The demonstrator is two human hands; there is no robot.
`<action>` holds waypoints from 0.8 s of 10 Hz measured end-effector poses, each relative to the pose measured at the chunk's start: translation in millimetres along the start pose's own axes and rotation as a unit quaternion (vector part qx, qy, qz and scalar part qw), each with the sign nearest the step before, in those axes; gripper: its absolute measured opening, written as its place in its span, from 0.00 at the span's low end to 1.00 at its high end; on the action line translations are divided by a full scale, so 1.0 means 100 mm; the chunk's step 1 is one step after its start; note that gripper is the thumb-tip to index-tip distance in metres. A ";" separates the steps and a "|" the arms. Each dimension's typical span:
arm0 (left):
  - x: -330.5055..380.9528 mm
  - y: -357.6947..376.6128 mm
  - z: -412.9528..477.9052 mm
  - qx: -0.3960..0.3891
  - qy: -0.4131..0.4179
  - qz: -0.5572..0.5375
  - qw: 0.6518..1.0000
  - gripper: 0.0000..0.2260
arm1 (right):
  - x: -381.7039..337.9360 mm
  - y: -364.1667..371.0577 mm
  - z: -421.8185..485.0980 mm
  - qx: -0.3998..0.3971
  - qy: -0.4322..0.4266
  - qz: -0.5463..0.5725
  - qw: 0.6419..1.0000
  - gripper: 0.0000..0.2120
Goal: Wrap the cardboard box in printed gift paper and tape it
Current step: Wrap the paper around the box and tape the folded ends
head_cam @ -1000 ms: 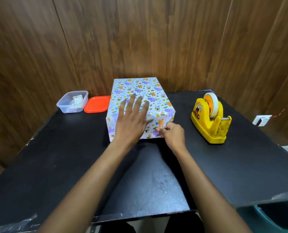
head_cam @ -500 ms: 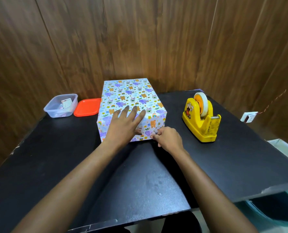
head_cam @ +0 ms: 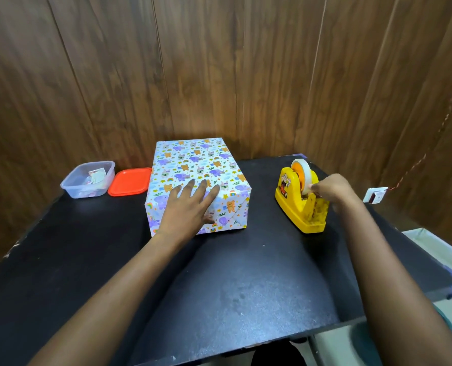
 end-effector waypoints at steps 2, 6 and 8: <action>0.01 0.01 0.00 0.009 0.001 -0.011 1.000 0.43 | -0.04 -0.17 -0.05 -0.009 0.024 0.175 0.984 0.03; 0.00 -0.02 0.00 0.033 0.000 -0.028 0.999 0.42 | 0.58 0.20 -0.20 0.013 0.064 0.386 0.920 0.15; 0.00 -0.03 -0.01 0.038 0.002 -0.028 0.999 0.42 | 0.63 0.44 -0.35 0.052 0.124 0.561 0.817 0.16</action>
Point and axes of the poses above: each hand's wrist, its own z-axis towards the middle knuckle, its own y-axis out of the palm, x = y × z, the point moved 9 cm from there along z, towards the middle knuckle, and after that the axes turned 3 degrees about x, right-handed, at the moved point
